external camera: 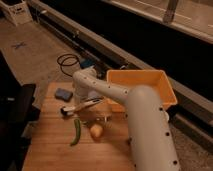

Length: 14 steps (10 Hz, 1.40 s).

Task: Wipe table surface with brush

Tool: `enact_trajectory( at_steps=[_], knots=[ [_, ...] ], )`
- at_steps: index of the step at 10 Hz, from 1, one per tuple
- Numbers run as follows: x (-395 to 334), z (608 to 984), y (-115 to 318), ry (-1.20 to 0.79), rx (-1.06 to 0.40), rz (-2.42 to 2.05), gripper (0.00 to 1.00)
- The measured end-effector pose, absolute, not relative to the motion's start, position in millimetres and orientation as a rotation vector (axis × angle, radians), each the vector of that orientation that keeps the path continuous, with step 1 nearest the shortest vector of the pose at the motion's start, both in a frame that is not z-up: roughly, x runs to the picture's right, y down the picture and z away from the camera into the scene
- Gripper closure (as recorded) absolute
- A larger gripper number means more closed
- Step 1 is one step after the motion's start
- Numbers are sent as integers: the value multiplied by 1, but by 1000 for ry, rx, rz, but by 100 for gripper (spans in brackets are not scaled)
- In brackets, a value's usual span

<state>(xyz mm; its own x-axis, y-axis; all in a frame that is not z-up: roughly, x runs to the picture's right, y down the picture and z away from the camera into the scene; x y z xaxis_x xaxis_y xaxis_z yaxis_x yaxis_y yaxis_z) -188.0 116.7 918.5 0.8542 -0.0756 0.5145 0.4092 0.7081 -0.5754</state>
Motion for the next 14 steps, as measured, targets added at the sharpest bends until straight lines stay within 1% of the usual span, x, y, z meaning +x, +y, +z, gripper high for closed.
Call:
enact_trajectory(
  at_steps=[3,5,8,10,14],
  knots=[
    [-214,909,120,-533,-732,-324,100],
    [-222,899,133,-552,-752,-360,100],
    [-207,890,154,-532,-798,-346,100],
    [-185,893,153,-502,-805,-323,100],
    [-184,892,153,-502,-805,-325,100]
  ],
)
